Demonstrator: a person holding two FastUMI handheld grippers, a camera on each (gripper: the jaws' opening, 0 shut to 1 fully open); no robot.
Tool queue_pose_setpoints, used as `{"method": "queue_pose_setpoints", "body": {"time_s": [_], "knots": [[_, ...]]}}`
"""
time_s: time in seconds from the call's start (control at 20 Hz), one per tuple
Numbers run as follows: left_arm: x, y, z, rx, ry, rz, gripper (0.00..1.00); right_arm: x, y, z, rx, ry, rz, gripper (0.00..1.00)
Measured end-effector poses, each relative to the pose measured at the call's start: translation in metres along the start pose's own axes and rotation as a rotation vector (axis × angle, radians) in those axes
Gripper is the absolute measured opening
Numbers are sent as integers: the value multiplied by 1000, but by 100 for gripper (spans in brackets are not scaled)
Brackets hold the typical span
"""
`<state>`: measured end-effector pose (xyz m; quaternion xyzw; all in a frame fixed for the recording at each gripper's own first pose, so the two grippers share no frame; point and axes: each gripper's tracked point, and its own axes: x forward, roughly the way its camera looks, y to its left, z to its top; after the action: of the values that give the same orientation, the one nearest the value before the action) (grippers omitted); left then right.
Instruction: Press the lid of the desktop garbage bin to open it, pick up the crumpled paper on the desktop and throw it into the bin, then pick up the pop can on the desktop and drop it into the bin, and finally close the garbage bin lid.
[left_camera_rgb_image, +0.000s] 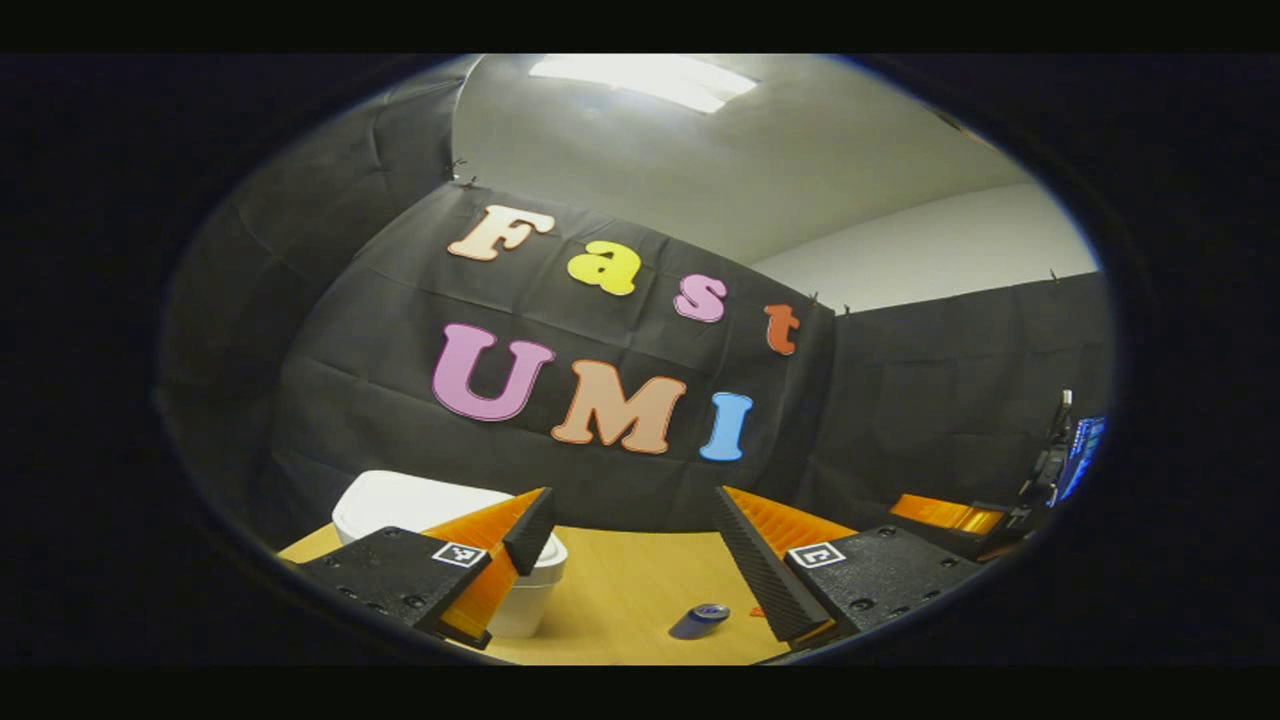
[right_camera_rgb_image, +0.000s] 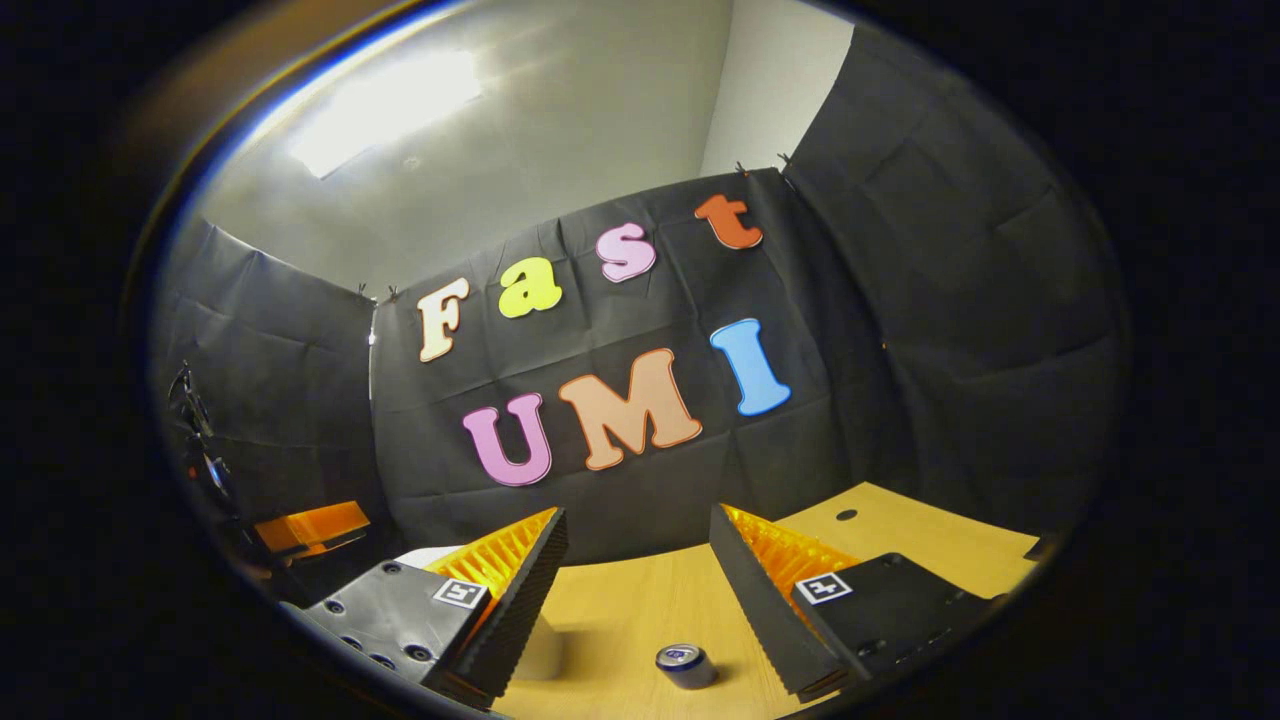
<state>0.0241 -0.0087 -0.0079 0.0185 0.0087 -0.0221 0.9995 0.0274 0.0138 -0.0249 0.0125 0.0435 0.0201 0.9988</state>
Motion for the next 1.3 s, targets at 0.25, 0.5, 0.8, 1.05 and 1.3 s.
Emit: {"method": "queue_pose_setpoints", "body": {"time_s": [0.25,0.5,0.8,1.05,1.3], "knots": [[8,-4,-2,15,-1,-20,93,-2,-5,-5,-34,8,-38,95],[18,-7,-6,12,20,-40,93,-2,-6,-6,-36,14,-56,95],[23,2,-11,-89,33,-1,93,-4,-13,-4,-36,18,-77,95],[22,21,-5,-184,16,75,93,-4,-10,-10,-38,30,-63,95],[11,52,-2,-180,14,173,93,7,3,-27,-30,93,-15,95]]}}
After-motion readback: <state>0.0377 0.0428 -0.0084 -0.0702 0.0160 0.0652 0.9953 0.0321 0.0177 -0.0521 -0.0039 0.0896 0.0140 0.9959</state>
